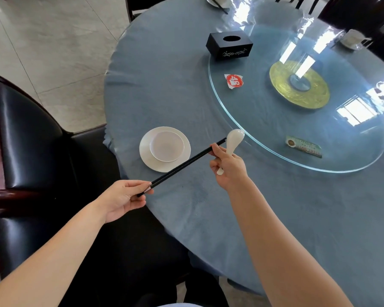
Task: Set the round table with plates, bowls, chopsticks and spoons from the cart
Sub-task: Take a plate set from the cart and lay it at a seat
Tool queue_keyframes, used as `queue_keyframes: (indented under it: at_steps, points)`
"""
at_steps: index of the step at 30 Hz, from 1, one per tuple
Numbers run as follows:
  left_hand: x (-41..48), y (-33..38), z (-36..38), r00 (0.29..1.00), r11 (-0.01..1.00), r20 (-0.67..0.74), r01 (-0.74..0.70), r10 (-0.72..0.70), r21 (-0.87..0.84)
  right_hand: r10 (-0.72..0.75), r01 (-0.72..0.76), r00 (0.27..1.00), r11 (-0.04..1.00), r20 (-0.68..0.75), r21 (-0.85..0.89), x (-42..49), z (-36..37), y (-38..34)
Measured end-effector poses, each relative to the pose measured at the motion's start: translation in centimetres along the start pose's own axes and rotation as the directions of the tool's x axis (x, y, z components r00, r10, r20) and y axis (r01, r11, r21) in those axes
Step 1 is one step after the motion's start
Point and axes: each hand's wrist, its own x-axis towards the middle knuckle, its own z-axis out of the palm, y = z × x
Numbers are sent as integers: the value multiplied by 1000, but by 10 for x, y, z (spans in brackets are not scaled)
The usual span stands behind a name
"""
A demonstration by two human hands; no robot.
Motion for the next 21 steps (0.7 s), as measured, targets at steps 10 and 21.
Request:
queue_keyframes:
  at_steps: [10, 21]
  points:
    - [8, -6, -23, 990, 985, -141, -37, 12, -170, 76, -77, 996, 996, -51, -33, 18, 7, 21]
    - [21, -5, -31, 982, 987, -185, 3, -34, -161, 141, -145, 988, 988, -59, -54, 41, 3, 29]
